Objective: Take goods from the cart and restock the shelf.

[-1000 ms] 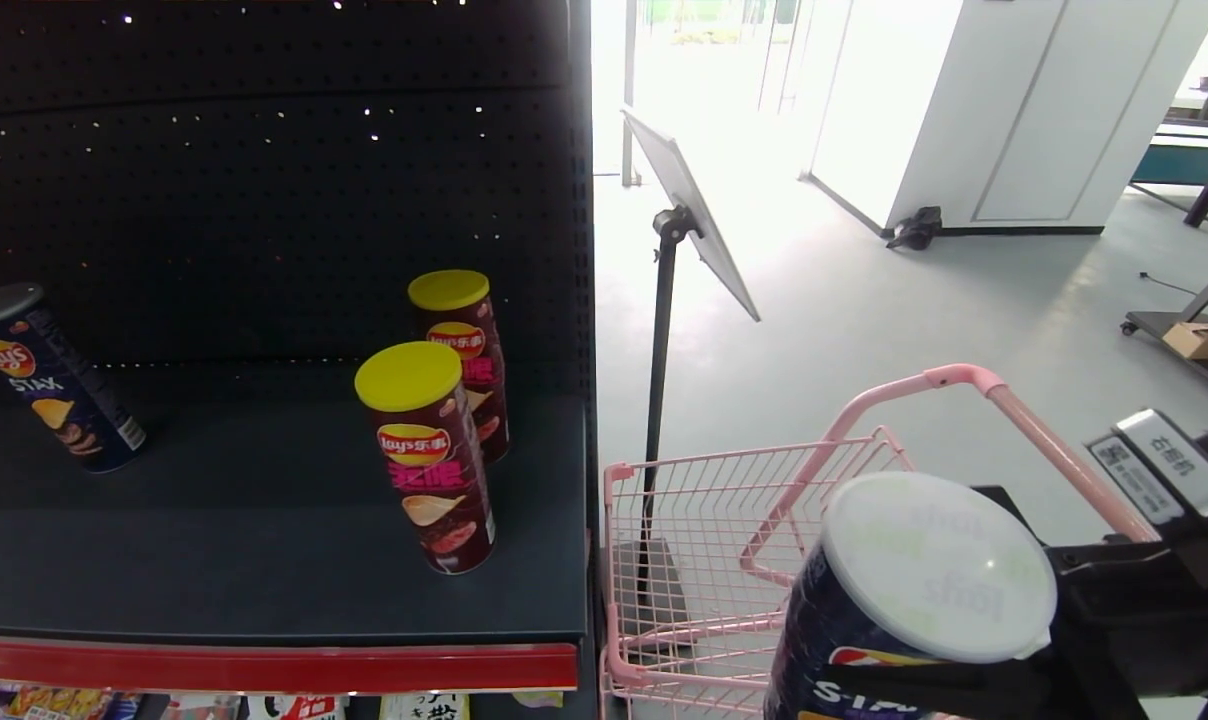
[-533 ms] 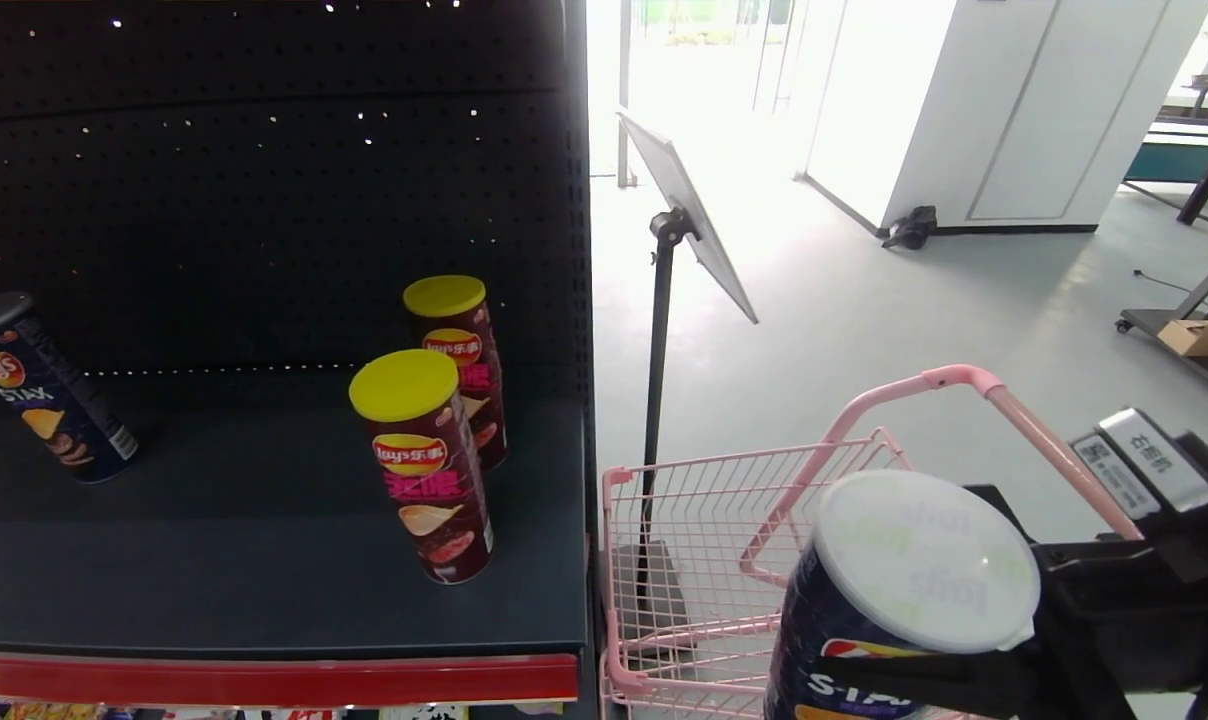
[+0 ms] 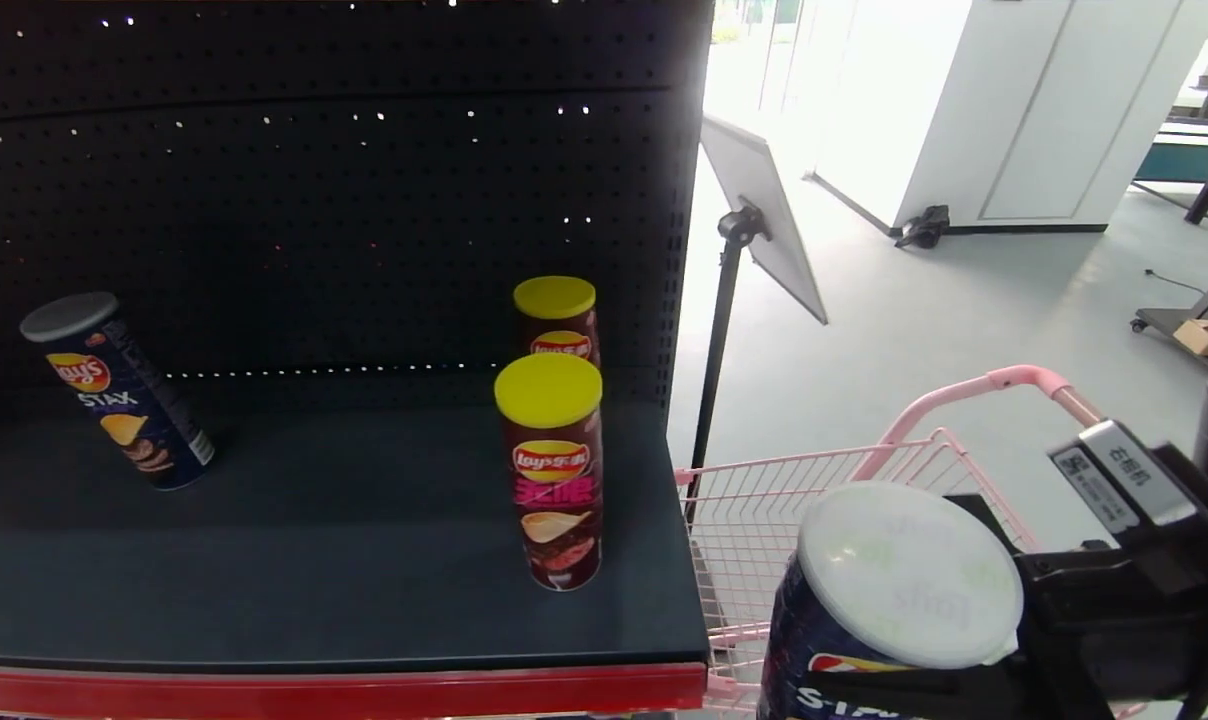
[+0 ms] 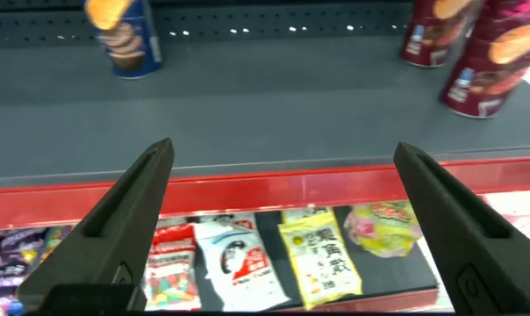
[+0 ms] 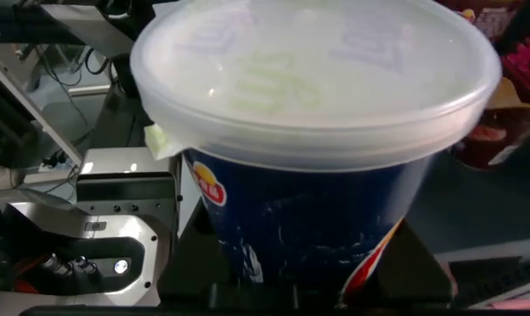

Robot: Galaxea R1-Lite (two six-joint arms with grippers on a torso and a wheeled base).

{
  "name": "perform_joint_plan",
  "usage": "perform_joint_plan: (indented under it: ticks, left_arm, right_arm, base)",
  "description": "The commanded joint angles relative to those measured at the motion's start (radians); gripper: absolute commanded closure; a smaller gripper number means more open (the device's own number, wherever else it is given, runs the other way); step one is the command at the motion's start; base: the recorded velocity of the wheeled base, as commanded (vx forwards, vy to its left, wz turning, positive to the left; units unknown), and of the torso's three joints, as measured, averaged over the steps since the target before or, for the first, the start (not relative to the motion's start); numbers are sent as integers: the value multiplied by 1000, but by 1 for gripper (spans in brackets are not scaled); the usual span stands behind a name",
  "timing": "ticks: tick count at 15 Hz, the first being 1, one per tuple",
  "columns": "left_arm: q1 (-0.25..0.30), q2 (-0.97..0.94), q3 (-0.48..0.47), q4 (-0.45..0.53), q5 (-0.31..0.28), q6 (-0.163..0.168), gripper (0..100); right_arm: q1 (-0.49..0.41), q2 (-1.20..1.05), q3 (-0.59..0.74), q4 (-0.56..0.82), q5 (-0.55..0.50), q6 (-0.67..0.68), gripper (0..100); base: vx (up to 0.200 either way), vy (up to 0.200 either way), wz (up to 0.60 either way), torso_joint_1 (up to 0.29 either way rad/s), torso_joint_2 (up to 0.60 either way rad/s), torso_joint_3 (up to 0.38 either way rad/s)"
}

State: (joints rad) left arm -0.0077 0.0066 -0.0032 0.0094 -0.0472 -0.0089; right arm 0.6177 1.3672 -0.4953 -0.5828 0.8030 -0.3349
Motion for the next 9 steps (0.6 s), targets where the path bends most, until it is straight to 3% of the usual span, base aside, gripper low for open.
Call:
perform_joint_plan:
  ticks: [1, 9]
  left_arm:
    - [0, 0, 0, 0, 0, 0, 0]
    - [0, 0, 0, 0, 0, 0, 0]
  right_arm:
    - [16, 1, -3, -2, -1, 0, 100]
    - [42, 4, 0, -3, -1, 2, 100]
  base:
    - [0, 200, 0, 2, 2, 2]
    - [0, 200, 0, 1, 2, 3]
